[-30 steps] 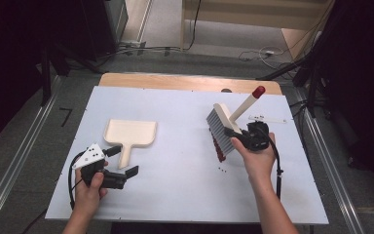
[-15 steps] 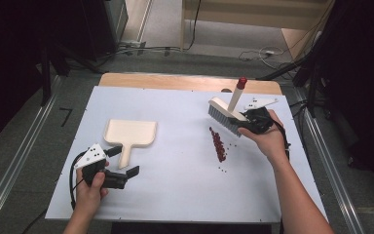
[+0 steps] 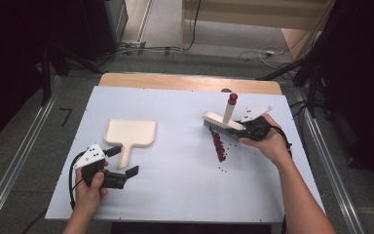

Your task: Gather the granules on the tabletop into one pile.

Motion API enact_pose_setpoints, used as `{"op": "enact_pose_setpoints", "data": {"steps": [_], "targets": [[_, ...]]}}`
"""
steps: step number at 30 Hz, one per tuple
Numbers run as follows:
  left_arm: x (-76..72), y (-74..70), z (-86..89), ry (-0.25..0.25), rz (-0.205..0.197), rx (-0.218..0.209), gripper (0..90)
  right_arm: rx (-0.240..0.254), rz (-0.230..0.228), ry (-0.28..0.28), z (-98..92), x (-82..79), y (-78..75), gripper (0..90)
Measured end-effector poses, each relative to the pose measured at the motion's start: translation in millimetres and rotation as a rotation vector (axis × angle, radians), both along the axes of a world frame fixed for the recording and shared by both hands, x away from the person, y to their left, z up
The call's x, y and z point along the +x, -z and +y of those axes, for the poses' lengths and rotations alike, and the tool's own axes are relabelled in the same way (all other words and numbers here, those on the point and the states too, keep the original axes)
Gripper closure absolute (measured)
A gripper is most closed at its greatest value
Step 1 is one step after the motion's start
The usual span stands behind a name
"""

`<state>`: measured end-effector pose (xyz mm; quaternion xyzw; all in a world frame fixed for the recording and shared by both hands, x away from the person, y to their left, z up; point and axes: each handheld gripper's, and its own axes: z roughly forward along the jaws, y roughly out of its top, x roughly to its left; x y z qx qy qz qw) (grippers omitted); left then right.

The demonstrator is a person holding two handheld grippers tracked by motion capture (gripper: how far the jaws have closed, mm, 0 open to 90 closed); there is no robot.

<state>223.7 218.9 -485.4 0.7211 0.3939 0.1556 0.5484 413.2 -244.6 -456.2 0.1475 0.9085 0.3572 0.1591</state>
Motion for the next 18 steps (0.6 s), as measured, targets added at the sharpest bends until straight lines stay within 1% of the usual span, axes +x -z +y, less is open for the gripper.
{"op": "enact_pose_setpoints", "data": {"steps": [5,7,8,12,18], "targets": [[-0.2,-0.2,-1.2,-0.001,0.000,0.000,0.0,-0.008,-0.003,-0.025,-2.0,-10.5,0.8,65.3],[-0.3,-0.3,-1.4,-0.002,0.001,0.002,0.0,-0.001,0.004,-0.034,-2.9,-15.2,1.7,65.3],[-0.1,-0.2,-1.5,0.000,0.001,0.001,0.0,-0.002,-0.002,-0.040,-3.5,-16.6,2.3,65.3],[0.1,0.0,-2.4,0.002,0.002,0.003,0.0,0.000,0.004,-0.045,-5.6,-24.4,2.8,65.3],[0.4,0.0,-2.9,0.005,0.002,0.004,0.0,-0.006,0.002,-0.068,-5.9,-34.8,3.4,65.3]]}}
